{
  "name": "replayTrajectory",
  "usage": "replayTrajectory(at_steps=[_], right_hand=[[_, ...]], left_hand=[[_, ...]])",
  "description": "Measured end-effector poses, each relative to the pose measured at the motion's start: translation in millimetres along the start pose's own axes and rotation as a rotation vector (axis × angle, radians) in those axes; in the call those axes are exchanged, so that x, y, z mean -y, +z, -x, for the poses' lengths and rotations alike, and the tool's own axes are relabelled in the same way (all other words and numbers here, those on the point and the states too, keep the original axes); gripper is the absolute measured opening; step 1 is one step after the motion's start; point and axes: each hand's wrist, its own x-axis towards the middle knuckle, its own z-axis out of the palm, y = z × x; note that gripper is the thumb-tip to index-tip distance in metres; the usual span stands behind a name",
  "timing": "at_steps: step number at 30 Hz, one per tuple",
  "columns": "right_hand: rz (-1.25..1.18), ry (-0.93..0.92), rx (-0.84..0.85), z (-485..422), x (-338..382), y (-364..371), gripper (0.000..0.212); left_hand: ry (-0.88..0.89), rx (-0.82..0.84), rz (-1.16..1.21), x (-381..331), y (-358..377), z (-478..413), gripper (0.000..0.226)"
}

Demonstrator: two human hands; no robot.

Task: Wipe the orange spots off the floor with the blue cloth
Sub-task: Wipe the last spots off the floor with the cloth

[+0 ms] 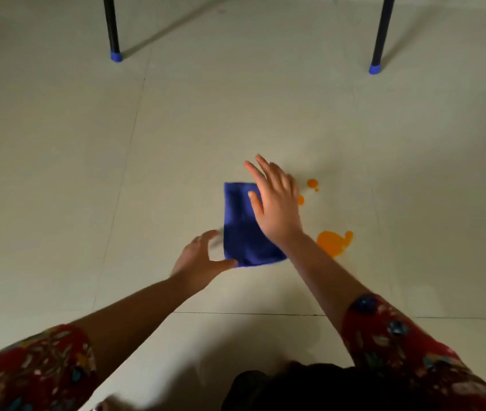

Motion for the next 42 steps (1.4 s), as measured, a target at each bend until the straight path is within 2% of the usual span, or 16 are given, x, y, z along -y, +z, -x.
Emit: replayTrajectory(at_steps=[3,5,8,13,18,19,22,25,28,30,31,33,36,37,40,42], right_hand=[[0.019,0.201,0.051,25,8,45,0.048],[0.106,0.196,0.147,31,10,71,0.050],[0.255,0.068,0.284,36,8,90,0.056],[0.315,-0.217,0.351,65,-30,70,0.054],[0.274,0.043,0.234,-18,-14,90,0.055],[0.263,0.009,0.235,-23,1,96,0.056],[0.244,-0.308,0.357,30,27,97,0.056],[0.284,-0.436,0.376,50,-12,73,0.056],[0.324,-0.135,0.306,-18,-42,75,0.055],[0.300,0.027,0.258,-52,-19,85,0.058],[0.300,0.005,0.270,-51,0,94,0.059],[0.299,-0.245,0.337,-18,28,106,0.056],[0.244,-0.478,0.410,0,10,94,0.053],[0.279,-0.440,0.385,-14,-2,93,0.053],[0.271,-0.027,0.294,-81,-29,90,0.063],[0.272,0.056,0.288,-84,-4,96,0.066]], left_hand=[[0.078,-0.286,-0.224,37,-11,-13,0.062],[0.116,-0.374,-0.328,54,-19,-30,0.058],[0.111,-0.358,-0.393,67,-18,-47,0.059],[0.098,-0.283,-0.383,74,4,-56,0.070],[0.106,-0.320,-0.406,78,12,-59,0.066],[0.107,-0.333,-0.405,79,13,-60,0.066],[0.112,-0.350,-0.378,81,14,-61,0.067],[0.136,-0.367,-0.406,83,14,-58,0.065],[0.148,-0.375,-0.414,83,14,-58,0.063],[0.142,-0.389,-0.415,82,16,-60,0.062],[0.144,-0.395,-0.415,83,17,-61,0.062],[0.144,-0.399,-0.420,85,17,-61,0.059],[0.167,-0.371,-0.417,86,16,-60,0.059],[0.170,-0.361,-0.409,85,14,-59,0.060],[0.136,-0.376,-0.340,74,13,-57,0.062],[0.090,-0.422,-0.278,67,14,-60,0.064]])
